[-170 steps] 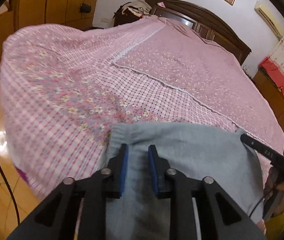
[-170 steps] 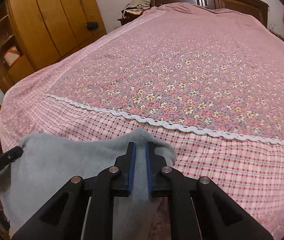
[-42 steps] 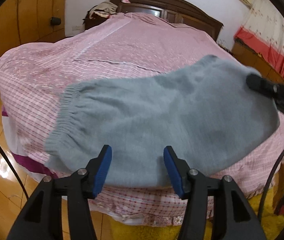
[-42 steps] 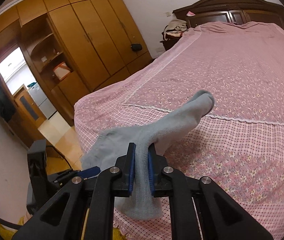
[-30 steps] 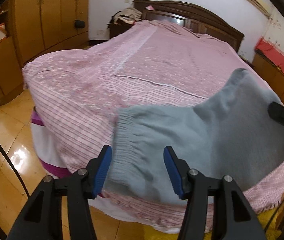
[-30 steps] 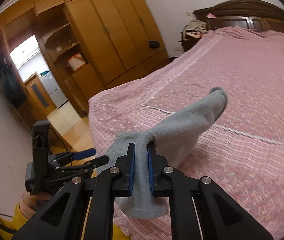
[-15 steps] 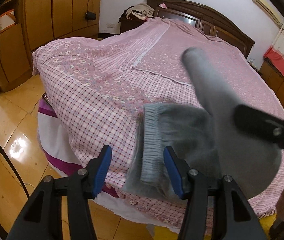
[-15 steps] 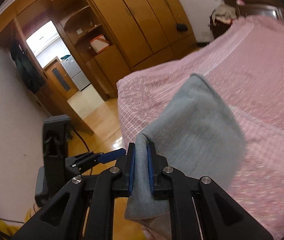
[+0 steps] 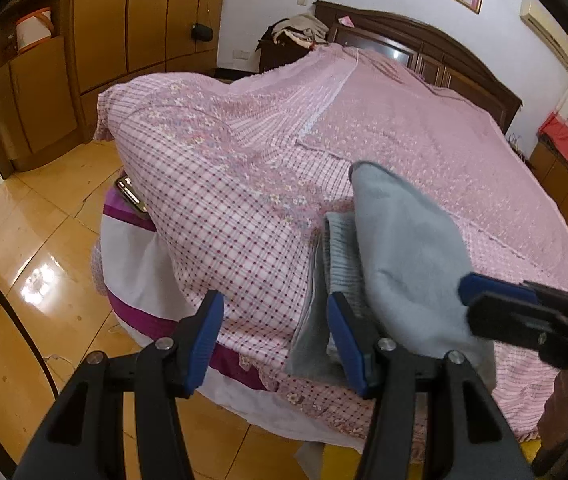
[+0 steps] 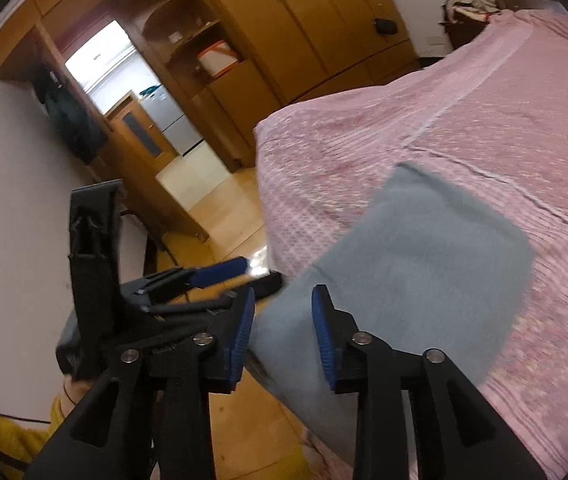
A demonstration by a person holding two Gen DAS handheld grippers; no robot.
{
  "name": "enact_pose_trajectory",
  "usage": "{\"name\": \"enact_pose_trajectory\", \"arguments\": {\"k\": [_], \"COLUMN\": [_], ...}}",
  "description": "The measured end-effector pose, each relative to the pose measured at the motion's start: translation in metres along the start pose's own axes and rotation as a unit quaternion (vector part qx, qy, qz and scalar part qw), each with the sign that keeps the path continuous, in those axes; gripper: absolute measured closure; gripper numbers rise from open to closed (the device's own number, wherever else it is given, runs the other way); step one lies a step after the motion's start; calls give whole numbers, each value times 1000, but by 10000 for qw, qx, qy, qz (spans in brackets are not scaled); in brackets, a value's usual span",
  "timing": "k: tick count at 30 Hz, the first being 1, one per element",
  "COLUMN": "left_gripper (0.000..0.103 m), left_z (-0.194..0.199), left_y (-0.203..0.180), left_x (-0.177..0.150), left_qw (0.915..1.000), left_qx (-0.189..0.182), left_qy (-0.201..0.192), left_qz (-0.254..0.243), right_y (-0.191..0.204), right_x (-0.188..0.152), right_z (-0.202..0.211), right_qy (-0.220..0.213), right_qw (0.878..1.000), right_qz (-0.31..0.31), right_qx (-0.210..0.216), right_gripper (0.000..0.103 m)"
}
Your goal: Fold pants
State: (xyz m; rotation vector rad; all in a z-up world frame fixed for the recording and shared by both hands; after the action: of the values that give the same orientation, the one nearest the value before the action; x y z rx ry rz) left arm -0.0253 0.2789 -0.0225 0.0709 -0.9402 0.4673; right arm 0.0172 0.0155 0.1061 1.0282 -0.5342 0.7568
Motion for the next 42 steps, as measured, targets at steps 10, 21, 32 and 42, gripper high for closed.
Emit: {"name": "enact_pose_trajectory", "arguments": {"k": [10, 21, 32, 42], "left_gripper": [46, 59, 92, 72], "left_z": [6, -24, 6, -24], "left_y": [-51, -84, -81, -34], "left_x": [8, -13, 17, -17], "left_qw": [9978, 9966, 9946, 9995], "left_qx": [-648, -694, -913, -261], "left_qy": [10, 207, -492, -55], "left_qz": [-104, -396, -70, 156], "right_y": [-78, -92, -85, -70], "right_x": [-17, -37, -35, -31], "right_z": [48, 60, 61, 43], "right_qy": [-255, -234, -227, -152], "right_qw": [9899, 9859, 9863, 9896], "right_qz": [-722, -1052, -1050, -866], "right_qx": [-1193, -1283, -1253, -1135], "right_gripper": [70, 70, 70, 70]}}
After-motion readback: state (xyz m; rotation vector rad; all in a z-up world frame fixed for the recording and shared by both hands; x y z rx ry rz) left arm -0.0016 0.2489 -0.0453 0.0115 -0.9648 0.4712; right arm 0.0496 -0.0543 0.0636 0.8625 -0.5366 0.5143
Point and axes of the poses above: each gripper's, at about its wrist camera, not at the fingertips, and z roughly against the way its jaws point, y to its left, x to its top, the point moved 10 cm from there along -z, roughly the way its jaws point, and after that the axes turned 13 degrees about -y, right-handed, at the moved point
